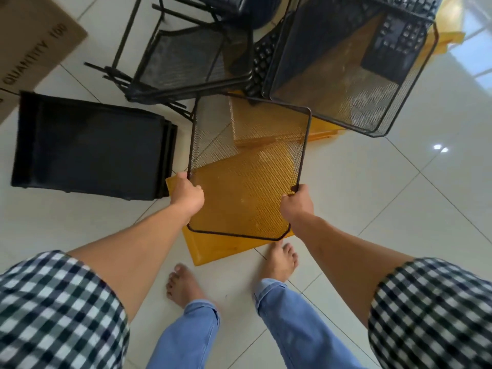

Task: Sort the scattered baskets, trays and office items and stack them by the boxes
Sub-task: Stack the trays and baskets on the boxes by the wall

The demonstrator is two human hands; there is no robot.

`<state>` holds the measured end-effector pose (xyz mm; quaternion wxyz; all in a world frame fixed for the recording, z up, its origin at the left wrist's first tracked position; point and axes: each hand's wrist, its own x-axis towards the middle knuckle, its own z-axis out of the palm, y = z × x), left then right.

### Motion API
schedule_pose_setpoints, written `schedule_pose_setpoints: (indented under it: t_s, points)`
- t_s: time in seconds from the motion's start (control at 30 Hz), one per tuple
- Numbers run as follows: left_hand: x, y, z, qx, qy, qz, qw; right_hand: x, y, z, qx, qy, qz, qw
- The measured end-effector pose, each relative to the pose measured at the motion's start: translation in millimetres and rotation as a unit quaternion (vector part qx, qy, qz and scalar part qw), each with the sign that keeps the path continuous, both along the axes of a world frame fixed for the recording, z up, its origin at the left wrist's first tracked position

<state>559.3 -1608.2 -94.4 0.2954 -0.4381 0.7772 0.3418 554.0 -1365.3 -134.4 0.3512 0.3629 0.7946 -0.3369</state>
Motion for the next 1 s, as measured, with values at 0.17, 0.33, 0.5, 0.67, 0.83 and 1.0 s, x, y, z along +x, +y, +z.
schedule_pose_setpoints:
  t_s: [0.17, 0.33, 0.5, 0.67, 0.83, 1.0]
  points:
    - [15, 2, 57, -0.002, 0.025, -0.006, 1.0, 2, 7, 66, 0.014, 0.008, -0.019, 1.0]
    - [30, 13, 129, 0.016, 0.03, -0.011, 0.999, 25, 18, 141, 0.014, 0.009, -0.071, 0.997]
    - [41, 19, 198, 0.046, 0.05, -0.011, 0.998, 49, 23, 213, 0.028, 0.047, -0.137, 0.989]
    - [46, 4, 272, 0.067, 0.089, -0.019, 0.994, 60, 10, 283, 0.021, 0.091, -0.183, 0.979]
    - [49, -29, 346, 0.129, 0.112, -0.002, 0.985, 56, -17, 354, -0.006, 0.138, -0.222, 0.965]
    - [59, -60, 409, 0.119, 0.161, 0.022, 0.98, 45, -51, 421, -0.025, 0.2, -0.236, 0.951]
